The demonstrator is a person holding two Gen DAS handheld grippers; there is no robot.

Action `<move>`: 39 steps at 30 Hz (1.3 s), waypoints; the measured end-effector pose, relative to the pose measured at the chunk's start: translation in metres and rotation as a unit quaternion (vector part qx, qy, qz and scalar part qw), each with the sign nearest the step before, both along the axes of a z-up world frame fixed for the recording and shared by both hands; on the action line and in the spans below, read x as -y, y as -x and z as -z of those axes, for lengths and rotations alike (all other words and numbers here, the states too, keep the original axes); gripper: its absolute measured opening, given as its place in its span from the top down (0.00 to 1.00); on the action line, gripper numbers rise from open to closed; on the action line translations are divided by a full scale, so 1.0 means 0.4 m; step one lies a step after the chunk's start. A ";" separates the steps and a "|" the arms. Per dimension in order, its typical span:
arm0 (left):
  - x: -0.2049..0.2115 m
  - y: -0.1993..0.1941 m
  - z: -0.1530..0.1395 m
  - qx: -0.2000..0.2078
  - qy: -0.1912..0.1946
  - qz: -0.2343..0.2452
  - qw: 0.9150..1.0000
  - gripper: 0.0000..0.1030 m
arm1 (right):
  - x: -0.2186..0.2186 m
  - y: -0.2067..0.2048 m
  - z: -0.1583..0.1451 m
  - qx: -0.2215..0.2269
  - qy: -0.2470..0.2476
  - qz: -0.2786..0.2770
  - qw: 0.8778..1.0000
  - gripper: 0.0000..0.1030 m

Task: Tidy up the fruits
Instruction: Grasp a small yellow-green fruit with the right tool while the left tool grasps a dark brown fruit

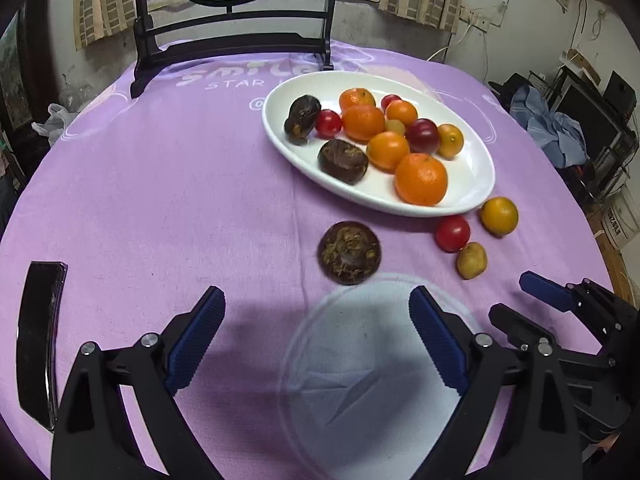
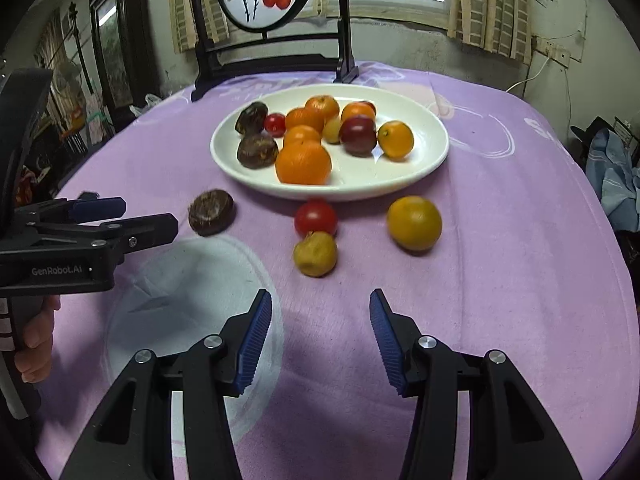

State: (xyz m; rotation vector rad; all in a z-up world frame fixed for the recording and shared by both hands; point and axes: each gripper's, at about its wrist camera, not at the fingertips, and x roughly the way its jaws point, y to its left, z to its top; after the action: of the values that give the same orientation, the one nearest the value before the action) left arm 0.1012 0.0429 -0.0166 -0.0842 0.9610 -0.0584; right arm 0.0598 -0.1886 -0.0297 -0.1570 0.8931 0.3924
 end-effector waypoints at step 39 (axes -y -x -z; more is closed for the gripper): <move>0.054 -0.066 0.070 -0.023 -0.038 -0.002 0.999 0.11 | 0.048 0.007 0.014 -0.026 -0.040 0.033 0.998 0.73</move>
State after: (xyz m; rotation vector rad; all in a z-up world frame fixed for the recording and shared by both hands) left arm 0.1275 0.0212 -0.0444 -0.0178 1.0086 -0.0157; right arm 0.0568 -0.2077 -0.0351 -0.0447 0.9294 0.3709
